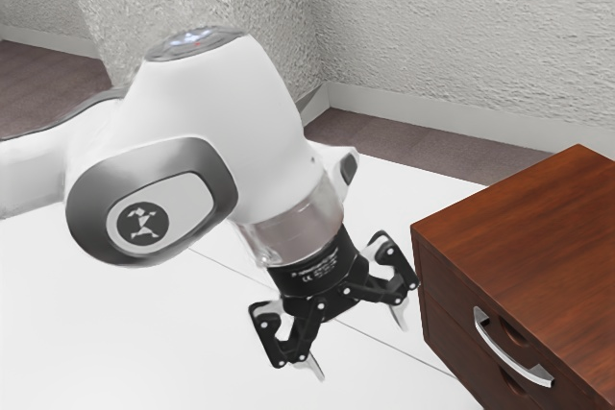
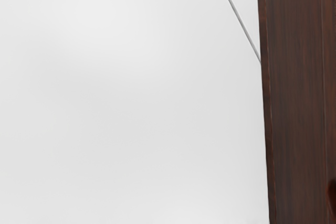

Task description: Pull the drawer handle with one arm to open the drawer

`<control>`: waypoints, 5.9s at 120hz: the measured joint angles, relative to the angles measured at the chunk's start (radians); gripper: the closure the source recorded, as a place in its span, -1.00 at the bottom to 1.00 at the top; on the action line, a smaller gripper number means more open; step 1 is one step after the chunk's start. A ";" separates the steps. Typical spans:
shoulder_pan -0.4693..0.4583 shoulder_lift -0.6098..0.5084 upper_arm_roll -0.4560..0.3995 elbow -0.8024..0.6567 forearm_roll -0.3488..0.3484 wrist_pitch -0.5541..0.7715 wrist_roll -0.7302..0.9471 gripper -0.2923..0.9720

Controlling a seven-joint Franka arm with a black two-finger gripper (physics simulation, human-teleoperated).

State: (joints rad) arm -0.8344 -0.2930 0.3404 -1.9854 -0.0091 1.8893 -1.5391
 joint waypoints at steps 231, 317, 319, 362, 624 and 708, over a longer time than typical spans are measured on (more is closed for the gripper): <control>-0.032 0.140 -0.026 0.001 -0.032 0.313 -0.107 0.03; -0.044 0.050 -0.026 -0.109 -0.023 0.320 -0.112 0.05; -0.045 0.048 -0.026 -0.112 -0.023 0.321 -0.112 0.05; -0.044 -0.009 -0.026 -0.173 -0.018 0.320 -0.113 0.04; -0.031 -0.314 -0.030 -0.447 0.026 0.323 -0.128 0.05; -0.020 -0.357 -0.031 -0.475 0.070 0.322 -0.128 -0.06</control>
State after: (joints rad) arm -0.8548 -0.6504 0.3099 -2.4602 0.0611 2.2109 -1.6672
